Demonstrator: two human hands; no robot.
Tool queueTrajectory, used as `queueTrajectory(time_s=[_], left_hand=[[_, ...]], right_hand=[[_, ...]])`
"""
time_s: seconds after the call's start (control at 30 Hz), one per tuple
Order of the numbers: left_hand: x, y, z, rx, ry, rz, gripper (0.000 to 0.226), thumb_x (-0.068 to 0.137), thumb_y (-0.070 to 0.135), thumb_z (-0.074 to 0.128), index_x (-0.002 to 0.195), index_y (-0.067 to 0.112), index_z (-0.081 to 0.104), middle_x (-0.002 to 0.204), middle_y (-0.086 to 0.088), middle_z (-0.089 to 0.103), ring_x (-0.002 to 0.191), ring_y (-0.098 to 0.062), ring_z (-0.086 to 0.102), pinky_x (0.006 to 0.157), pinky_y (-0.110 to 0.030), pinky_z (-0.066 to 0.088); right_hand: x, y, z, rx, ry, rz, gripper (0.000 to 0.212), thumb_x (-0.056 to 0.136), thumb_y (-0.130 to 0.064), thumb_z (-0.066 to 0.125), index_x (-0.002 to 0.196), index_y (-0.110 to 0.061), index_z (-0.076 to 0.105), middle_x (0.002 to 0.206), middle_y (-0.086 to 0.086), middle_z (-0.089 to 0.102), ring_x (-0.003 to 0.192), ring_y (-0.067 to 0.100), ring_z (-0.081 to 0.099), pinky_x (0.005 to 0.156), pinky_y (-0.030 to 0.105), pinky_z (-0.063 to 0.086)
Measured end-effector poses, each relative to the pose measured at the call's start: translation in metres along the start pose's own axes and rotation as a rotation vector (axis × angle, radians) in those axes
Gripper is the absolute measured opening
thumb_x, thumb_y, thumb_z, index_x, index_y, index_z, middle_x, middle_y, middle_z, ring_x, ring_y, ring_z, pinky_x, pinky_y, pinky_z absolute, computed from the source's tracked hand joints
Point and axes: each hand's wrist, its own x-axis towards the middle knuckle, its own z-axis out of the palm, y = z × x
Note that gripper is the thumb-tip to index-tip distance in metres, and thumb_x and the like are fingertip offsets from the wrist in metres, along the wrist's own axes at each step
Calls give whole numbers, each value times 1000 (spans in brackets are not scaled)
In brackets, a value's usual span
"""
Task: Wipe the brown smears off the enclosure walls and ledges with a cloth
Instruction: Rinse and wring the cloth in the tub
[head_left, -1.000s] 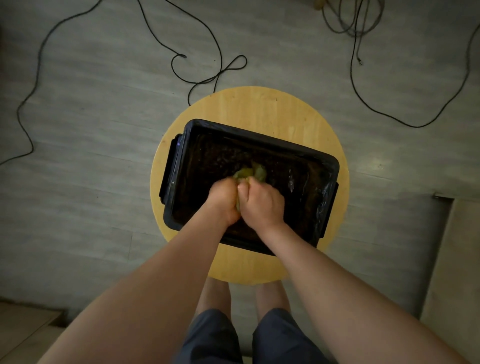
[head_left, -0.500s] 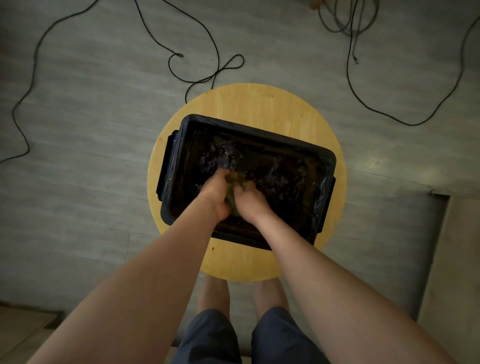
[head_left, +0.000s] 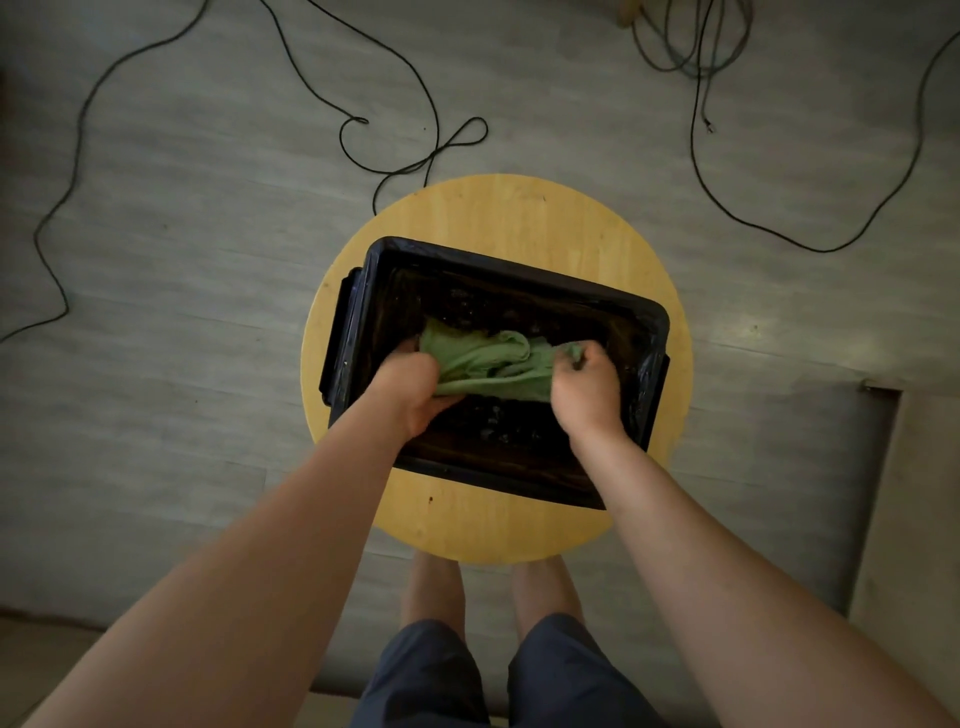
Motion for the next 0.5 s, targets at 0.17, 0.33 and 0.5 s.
queueTrajectory(time_s=[0.17, 0.33, 0.5], left_hand=[[6, -6, -7, 130, 100, 51, 46, 99, -2, 43, 136, 23, 56, 123, -7, 67, 108, -27, 68, 89, -48, 62], [3, -14, 1, 496, 140, 58, 96, 81, 22, 81, 153, 30, 18, 131, -8, 54, 117, -29, 59, 98, -49, 57], [-1, -17, 10, 957, 233, 155, 122, 80, 35, 85, 159, 26, -7, 160, -13, 9, 146, -41, 25, 116, -50, 35]], right_hand=[[10, -3, 8, 54, 170, 12, 31, 111, -30, 41, 138, -16, 44, 93, -8, 56, 87, 19, 63, 59, 26, 42], [11, 4, 33, -153, -138, 194, 73, 104, -45, 52, 160, -22, 10, 137, 6, 55, 116, 32, 62, 92, 38, 54], [17, 9, 51, -51, -301, 344, 37, 99, -24, 58, 136, -18, 54, 121, 8, 62, 101, 27, 65, 65, 33, 63]])
